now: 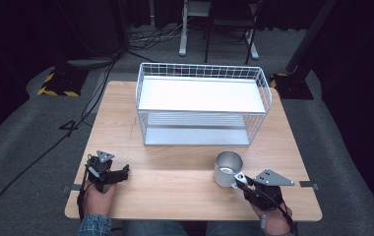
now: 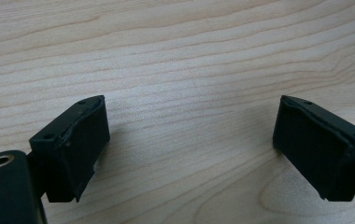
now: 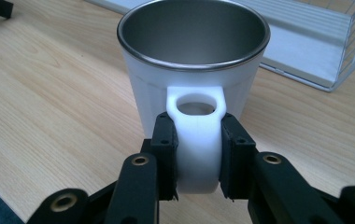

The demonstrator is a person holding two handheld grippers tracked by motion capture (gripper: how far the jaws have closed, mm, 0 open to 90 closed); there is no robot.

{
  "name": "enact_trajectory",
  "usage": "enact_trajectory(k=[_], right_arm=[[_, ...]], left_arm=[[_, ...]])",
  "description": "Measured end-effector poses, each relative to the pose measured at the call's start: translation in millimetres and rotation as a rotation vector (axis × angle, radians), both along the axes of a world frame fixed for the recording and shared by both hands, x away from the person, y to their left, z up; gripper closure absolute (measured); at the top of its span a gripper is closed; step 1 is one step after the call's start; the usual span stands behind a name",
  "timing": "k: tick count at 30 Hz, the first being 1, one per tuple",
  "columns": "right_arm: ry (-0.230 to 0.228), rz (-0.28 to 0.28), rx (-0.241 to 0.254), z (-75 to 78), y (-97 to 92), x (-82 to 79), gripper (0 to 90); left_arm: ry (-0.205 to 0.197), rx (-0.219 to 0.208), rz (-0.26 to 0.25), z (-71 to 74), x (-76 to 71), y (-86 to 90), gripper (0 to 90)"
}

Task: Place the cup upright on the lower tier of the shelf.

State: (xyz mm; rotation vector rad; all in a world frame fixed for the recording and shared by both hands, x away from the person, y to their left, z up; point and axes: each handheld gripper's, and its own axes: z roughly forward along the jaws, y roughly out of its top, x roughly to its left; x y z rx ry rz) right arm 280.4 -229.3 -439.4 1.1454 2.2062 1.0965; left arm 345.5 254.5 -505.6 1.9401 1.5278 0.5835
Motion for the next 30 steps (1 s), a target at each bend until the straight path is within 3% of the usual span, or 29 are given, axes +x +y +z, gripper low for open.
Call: enact_trajectory(k=[12,20,30], right_arm=[[-0.024,-0.006,0.050,21.5,-2.8,17.1,71.3],[-0.038,-0.050,0.093,34.1,-7.4,43.4,71.3],[-0.059,-0.084,0.095,39.3,-7.2,70.5,71.3]], left_arm=[[0.000,-0.001,0.001,0.0,0.0,-0.1,11.2],[0.001,0.001,-0.002,0.1,0.0,0.2,11.2],[0.003,0.000,-0.002,0.1,0.0,0.1,11.2]])
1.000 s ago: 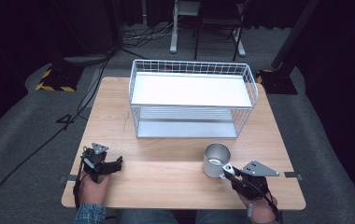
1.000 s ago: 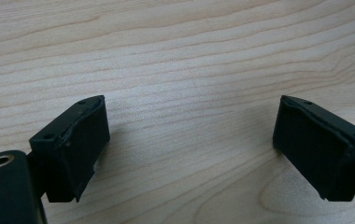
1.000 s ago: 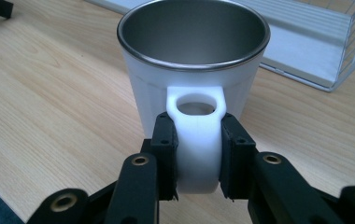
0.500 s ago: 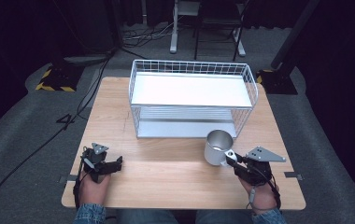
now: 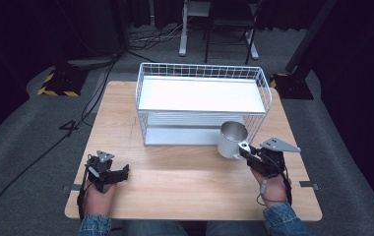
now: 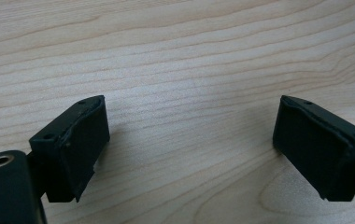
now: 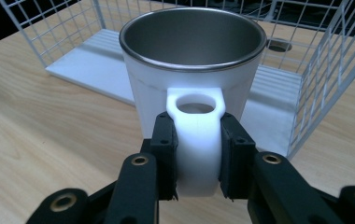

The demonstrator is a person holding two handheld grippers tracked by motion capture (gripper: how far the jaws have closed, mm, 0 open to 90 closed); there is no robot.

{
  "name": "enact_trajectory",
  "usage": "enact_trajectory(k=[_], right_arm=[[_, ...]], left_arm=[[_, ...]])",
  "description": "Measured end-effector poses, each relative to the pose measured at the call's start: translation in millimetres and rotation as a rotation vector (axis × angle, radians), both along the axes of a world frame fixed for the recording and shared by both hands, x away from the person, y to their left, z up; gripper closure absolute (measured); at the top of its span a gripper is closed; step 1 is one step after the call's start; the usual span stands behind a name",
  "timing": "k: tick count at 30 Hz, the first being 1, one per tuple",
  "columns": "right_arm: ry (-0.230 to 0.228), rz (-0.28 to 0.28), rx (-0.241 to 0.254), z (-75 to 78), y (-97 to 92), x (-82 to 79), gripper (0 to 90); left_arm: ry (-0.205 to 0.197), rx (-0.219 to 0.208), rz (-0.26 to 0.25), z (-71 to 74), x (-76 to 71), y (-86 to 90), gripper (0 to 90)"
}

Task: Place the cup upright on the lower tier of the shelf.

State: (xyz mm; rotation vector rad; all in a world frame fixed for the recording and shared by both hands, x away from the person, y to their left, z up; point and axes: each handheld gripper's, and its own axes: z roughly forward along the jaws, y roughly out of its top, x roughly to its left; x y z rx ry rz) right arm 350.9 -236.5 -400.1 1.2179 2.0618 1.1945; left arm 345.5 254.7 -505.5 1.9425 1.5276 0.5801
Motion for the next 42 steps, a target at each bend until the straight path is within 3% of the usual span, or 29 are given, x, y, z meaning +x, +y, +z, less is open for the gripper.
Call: enact_trajectory(k=[13,24,31,37,42], right_arm=[[-0.056,-0.067,-0.010,-2.0,5.8,39.2,71.3],[-0.082,-0.120,0.041,-15.9,15.8,74.0,71.3],[-0.119,-0.115,0.009,-23.8,28.2,88.8,71.3],[-0.109,-0.138,0.039,-33.3,34.6,98.1,71.2],[-0.111,-0.141,0.025,-39.4,38.1,103.4,71.2]], left_arm=[[-0.003,-0.001,0.003,-0.1,0.1,-0.1,11.2],[-0.002,-0.006,0.004,-0.2,0.1,-0.2,11.3],[-0.002,-0.006,0.003,-0.1,0.2,-0.1,11.5],[-0.002,-0.005,0.003,-0.1,0.2,-0.1,11.4],[-0.003,-0.001,0.003,0.0,0.3,0.1,11.5]])
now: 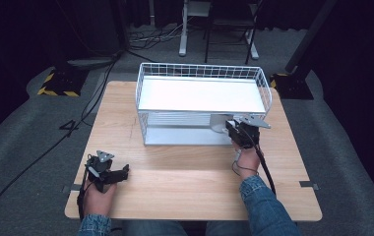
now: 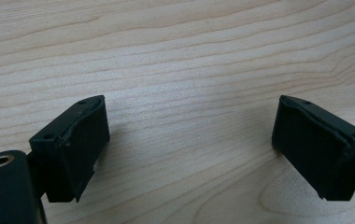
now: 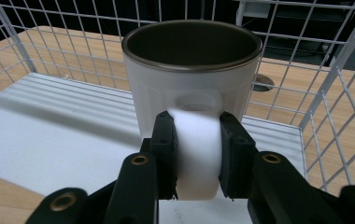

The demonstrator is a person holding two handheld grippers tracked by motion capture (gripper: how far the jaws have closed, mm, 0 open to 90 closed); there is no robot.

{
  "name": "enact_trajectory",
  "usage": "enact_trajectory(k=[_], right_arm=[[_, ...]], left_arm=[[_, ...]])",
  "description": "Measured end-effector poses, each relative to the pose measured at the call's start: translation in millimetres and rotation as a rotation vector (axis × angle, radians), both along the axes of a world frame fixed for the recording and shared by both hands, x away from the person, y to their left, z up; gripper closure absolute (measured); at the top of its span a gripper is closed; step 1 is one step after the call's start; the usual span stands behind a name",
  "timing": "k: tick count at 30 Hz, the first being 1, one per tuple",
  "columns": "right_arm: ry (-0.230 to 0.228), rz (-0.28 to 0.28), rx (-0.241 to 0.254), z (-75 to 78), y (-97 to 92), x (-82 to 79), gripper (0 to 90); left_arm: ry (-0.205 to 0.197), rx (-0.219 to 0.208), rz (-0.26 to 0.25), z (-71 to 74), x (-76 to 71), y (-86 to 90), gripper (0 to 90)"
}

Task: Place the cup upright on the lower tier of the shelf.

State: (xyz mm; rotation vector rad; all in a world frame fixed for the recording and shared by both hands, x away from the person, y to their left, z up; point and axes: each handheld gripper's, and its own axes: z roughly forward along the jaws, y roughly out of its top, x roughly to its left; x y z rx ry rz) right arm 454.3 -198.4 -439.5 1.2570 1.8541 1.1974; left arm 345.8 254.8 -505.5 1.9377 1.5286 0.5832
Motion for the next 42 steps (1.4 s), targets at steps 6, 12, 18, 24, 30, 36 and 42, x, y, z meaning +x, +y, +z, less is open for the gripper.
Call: enact_trajectory(k=[6,12,18,24,30,36,42], right_arm=[[0.006,0.004,-0.003,-4.5,3.6,3.2,71.2],[0.002,0.012,0.000,-6.0,8.5,3.8,71.1],[0.008,0.019,-0.008,-6.4,7.8,4.1,70.5],[0.038,0.019,-0.008,-7.4,8.2,2.5,67.4],[0.046,0.035,0.013,-6.0,7.4,1.2,54.7],[0.035,0.048,0.005,-3.6,8.9,-1.2,50.9],[0.040,0.060,0.018,4.2,5.1,-8.8,51.0]], left_arm=[[0.000,0.001,0.000,0.0,0.0,0.0,11.5],[0.000,-0.002,0.000,-0.1,0.0,-0.1,11.5],[0.000,0.000,0.000,0.0,0.0,0.0,11.5],[0.000,0.000,0.000,0.0,0.0,-0.1,11.5],[0.000,0.000,0.001,0.0,0.0,-0.1,11.5],[0.000,0.000,0.001,0.0,0.0,-0.1,11.5],[0.001,-0.001,0.001,-0.1,-0.1,-0.2,11.5]])
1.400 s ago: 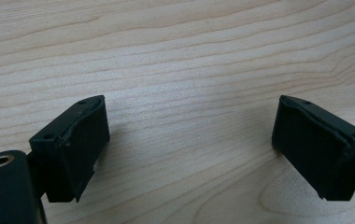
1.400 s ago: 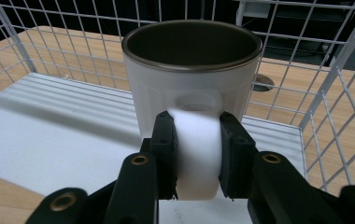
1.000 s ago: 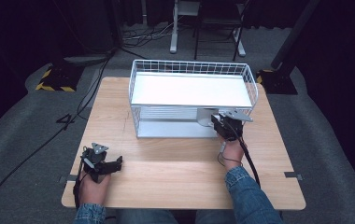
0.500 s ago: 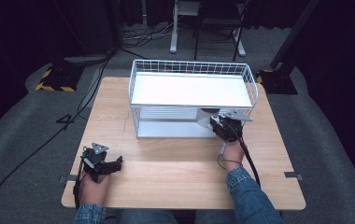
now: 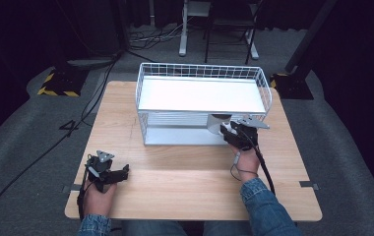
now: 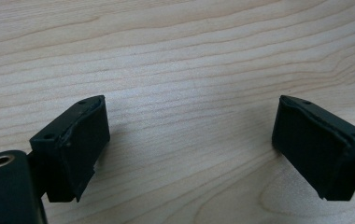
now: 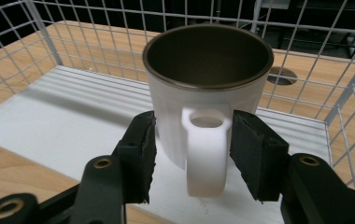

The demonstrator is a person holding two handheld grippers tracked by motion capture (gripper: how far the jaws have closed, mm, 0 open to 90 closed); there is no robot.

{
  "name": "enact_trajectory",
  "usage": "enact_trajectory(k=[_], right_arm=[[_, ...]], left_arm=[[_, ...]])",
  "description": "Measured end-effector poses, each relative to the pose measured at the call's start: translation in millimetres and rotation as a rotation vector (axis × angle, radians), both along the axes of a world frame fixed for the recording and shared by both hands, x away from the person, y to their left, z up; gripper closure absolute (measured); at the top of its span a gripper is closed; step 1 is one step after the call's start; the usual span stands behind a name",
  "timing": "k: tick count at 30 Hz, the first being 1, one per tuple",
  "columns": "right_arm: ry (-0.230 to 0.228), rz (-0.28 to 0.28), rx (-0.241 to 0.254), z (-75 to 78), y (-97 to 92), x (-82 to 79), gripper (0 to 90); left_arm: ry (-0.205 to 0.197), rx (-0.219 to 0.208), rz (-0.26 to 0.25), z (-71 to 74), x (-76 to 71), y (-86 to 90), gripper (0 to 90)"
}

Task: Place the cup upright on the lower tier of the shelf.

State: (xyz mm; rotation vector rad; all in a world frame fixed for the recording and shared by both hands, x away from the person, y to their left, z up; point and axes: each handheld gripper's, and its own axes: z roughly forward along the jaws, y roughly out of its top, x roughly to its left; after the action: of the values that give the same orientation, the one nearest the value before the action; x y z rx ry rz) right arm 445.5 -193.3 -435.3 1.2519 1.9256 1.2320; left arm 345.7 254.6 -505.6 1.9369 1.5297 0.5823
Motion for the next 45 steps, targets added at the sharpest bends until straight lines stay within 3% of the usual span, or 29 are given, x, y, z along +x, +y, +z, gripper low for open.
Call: enact_trajectory(k=[8,15,21,26,31,38,45], right_arm=[[-0.004,0.037,0.002,13.3,-9.1,-16.1,49.7],[-0.005,0.080,0.007,26.3,-27.2,-40.7,46.8],[0.003,0.109,0.022,33.9,-43.1,-57.4,39.9],[0.016,0.127,0.018,34.0,-52.2,-65.3,34.9],[0.065,0.136,0.031,30.4,-75.0,-77.0,24.1],[0.077,0.129,0.016,24.4,-98.7,-88.3,17.0],[0.141,0.145,-0.057,18.2,-112.5,-97.0,15.7]], left_arm=[[0.000,-0.003,0.001,-0.1,-0.1,-0.2,11.6],[-0.002,0.000,-0.006,-0.2,-1.3,-0.3,11.9],[-0.003,-0.001,-0.005,-0.2,-1.1,-0.3,11.8],[0.000,-0.003,-0.004,0.0,-0.3,-0.4,12.0],[-0.001,-0.002,-0.004,0.0,0.1,-0.3,12.2],[-0.001,-0.002,-0.004,0.1,0.1,-0.3,12.2],[-0.001,-0.003,-0.004,0.0,0.1,-0.3,12.2]])
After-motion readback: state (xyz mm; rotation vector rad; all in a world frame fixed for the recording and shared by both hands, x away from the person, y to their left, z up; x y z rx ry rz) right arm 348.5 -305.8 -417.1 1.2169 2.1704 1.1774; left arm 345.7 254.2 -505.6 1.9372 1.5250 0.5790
